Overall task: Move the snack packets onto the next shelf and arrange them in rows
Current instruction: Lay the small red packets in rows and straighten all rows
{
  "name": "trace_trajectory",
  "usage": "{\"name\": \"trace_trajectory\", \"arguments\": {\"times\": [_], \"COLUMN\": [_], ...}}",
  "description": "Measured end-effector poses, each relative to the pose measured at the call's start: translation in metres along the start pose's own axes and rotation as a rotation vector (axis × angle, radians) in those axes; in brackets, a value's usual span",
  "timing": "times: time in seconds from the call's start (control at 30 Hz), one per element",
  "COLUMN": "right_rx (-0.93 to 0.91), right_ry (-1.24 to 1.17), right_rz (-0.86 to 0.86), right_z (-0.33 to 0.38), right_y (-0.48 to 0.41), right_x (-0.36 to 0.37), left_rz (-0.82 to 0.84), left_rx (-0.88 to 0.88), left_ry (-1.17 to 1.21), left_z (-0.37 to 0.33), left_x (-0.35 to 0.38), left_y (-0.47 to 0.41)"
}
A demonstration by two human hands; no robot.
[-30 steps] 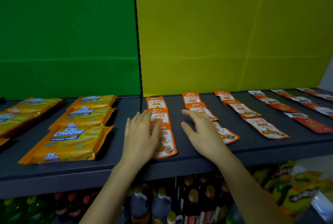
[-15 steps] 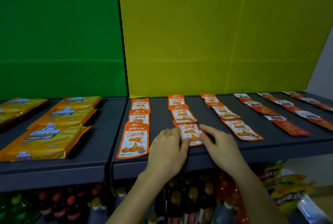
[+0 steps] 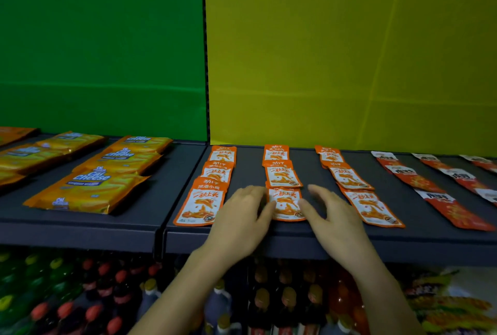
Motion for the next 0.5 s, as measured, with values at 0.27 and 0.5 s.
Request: {"name": "trace_trajectory", "arguments": {"times": [0.27, 0.5], "right_rx": [-0.231, -0.289], "right_ry": [-0.081, -0.146], "right_rz": [-0.062, 0.13], "right_z": [0.08, 0.161], "right_y": [-0.007, -0.011], "right_x": [0.014, 0.099], "left_rz": [-0.241, -0.282], "left_rx": [-0.153, -0.248], "left_ry": [-0.055, 0.001], "left_z": [0.08, 0.177], "left_x": [-0.097, -0.168], "left_y": [0.022, 0.056]}}
Point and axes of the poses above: each hand's wrist, its own y-axis away from the middle knuckle, its own x-axis out of the palm, z = x × y, the point moved 9 cm from there along -y, towards the middle knuckle, and after that the axes turned 3 degrees about z, right-handed, at the moved point
